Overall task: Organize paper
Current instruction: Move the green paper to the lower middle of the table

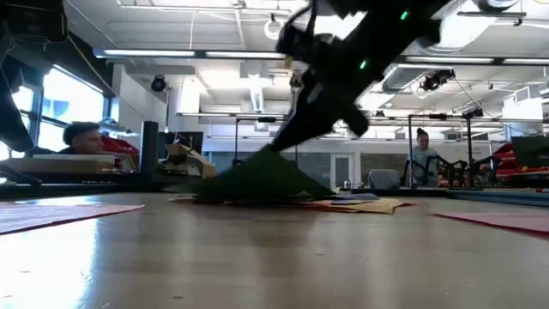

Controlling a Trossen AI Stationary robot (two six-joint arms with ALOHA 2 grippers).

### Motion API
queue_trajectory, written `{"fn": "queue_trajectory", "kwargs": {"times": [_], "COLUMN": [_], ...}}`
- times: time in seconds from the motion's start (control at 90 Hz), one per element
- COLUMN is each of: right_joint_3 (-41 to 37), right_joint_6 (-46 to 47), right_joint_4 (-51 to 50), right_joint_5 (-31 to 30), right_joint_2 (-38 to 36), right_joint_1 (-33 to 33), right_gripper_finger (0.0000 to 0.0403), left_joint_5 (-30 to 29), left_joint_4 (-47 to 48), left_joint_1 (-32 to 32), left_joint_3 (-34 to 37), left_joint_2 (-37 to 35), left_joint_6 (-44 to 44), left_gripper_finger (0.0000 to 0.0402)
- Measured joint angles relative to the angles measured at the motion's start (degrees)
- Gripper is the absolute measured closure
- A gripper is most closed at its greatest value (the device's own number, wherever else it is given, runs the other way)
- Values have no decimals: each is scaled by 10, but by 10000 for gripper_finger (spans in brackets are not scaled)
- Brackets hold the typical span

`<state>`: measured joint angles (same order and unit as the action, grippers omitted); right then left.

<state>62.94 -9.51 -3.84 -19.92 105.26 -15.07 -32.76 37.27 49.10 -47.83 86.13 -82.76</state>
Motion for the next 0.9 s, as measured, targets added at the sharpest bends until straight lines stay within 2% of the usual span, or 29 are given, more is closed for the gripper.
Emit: {"fn": "queue_trajectory", "kwargs": {"times": [0.178,0.289,0.389,0.644,0.756,0.9], "right_joint_3": [0,0,0,0,0,0], "right_joint_6": [86,125,159,316,339,379], "right_joint_4": [20,14,7,-43,-49,-65], "right_joint_5": [159,200,205,205,211,210], "right_joint_2": [-4,9,16,16,14,-11], "right_joint_1": [-74,-127,-169,-241,-259,-258], "right_gripper_finger": [403,403,403,396,368,306], "left_joint_5": [-38,-54,-62,-63,-52,-50], "left_joint_4": [-40,-79,-105,-119,-119,-119], "left_joint_1": [0,0,0,-9,-15,-17], "left_joint_3": [0,0,0,0,0,0], "left_joint_2": [0,0,0,0,0,0], "left_joint_6": [35,72,96,114,115,114], "left_gripper_finger": [269,269,269,269,269,269]}}
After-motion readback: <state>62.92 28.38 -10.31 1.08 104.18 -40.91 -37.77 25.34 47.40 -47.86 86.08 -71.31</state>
